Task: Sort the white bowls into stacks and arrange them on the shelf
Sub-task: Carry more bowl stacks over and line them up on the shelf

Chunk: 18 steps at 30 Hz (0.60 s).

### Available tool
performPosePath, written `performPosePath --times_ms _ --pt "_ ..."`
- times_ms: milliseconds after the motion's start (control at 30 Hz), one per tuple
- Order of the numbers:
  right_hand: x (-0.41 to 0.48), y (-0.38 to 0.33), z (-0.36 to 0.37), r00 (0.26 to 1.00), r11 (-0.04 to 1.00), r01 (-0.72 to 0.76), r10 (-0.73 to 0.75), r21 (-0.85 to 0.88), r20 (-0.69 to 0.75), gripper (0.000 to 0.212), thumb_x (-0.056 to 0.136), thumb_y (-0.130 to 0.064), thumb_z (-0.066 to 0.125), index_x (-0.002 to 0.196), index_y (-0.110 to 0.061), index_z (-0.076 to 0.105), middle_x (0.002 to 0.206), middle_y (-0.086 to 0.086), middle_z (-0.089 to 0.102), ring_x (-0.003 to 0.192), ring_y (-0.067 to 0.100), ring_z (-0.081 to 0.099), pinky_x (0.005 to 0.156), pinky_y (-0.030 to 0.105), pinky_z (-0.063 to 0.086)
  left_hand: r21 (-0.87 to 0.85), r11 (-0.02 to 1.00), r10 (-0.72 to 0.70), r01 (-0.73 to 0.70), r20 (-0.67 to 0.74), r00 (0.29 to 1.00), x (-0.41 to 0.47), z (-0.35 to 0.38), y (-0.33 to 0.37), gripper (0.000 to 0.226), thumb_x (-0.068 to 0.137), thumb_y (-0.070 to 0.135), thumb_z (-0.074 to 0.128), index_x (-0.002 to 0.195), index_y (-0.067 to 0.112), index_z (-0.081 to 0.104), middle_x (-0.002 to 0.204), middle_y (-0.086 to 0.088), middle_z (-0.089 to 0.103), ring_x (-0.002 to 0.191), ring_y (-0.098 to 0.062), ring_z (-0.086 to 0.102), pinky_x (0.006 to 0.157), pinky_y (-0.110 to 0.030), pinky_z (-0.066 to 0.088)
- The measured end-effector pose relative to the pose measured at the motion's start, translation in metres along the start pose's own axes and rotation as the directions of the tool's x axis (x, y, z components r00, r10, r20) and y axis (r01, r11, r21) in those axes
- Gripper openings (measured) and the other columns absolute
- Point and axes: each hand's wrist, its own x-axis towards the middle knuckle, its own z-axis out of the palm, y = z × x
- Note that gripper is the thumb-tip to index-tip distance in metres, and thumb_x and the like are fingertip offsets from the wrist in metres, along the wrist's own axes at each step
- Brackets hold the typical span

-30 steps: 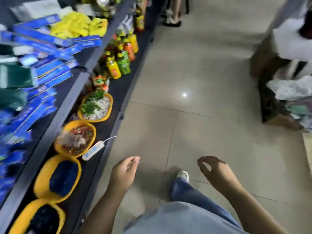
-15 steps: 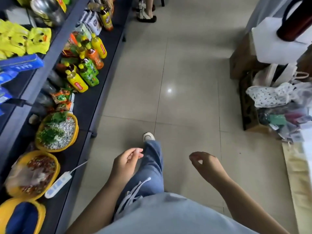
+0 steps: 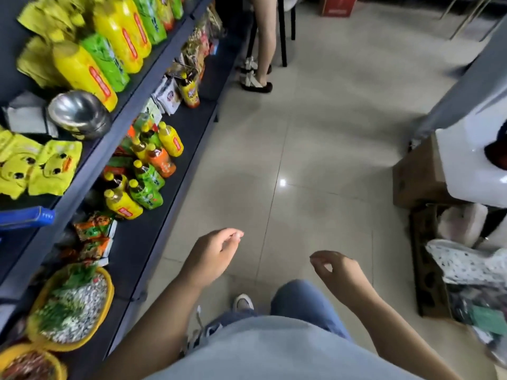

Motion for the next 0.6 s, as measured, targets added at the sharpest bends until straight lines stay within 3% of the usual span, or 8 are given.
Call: performPosePath --times_ms 167,267,333,467,600 --pt "0.11 -0.02 -0.034 0.999 0.999 0.051 -0.051 -0.011 -0.005 0.02 0.092 -0.018 0.051 0.103 -0.012 0.067 0.111 0.005 0.066 0.098 0.022 0.06 0.07 0.017 0.033 0.076 0.995 -0.069 0.067 0.031 0.997 0.088 0.004 0.008 0.047 0.078 0.039 0.04 0.101 0.011 0.07 0.102 0.0 0.071 0.096 -0.013 0.065 0.084 -0.02 0.045" --pt "0.186 -0.037 -0.06 0.992 0.992 0.12 -0.119 -0.03 0.047 0.021 0.092 -0.019 0.051 0.105 -0.014 0.067 0.113 0.003 0.066 0.101 0.02 0.06 0.069 0.014 0.03 0.112 0.982 -0.148 0.149 -0.016 0.989 0.146 0.004 0.014 0.03 0.091 0.029 0.05 0.103 0.011 0.069 0.105 0.0 0.07 0.099 -0.013 0.064 0.083 -0.017 0.042" --pt "0.242 -0.058 -0.085 0.978 0.981 0.193 -0.189 -0.038 0.089 0.022 0.092 -0.02 0.052 0.106 -0.014 0.067 0.114 0.002 0.066 0.101 0.019 0.06 0.068 0.012 0.029 0.076 0.974 -0.207 0.212 -0.071 0.976 0.186 -0.001 0.024 0.025 0.092 0.023 0.052 0.104 0.009 0.069 0.104 -0.001 0.07 0.1 -0.015 0.064 0.083 -0.017 0.042" --pt "0.331 -0.121 -0.14 0.925 0.929 0.365 -0.355 -0.064 0.137 0.019 0.091 -0.02 0.054 0.102 -0.014 0.069 0.108 0.002 0.069 0.097 0.018 0.062 0.07 0.015 0.034 -0.05 0.963 -0.268 0.263 -0.198 0.943 0.252 -0.031 0.063 0.035 0.087 0.035 0.05 0.104 0.01 0.068 0.1 0.005 0.067 0.101 -0.013 0.063 0.091 -0.026 0.046" --pt "0.398 -0.195 -0.169 0.838 0.842 0.537 -0.525 -0.05 0.152 0.018 0.09 -0.018 0.055 0.099 -0.013 0.07 0.106 0.002 0.069 0.085 0.012 0.057 0.066 0.013 0.031 -0.02 0.959 -0.273 0.284 -0.351 0.896 0.302 -0.068 0.088 0.027 0.093 0.026 0.052 0.11 0.011 0.066 0.106 0.003 0.066 0.102 -0.01 0.059 0.087 -0.022 0.044"
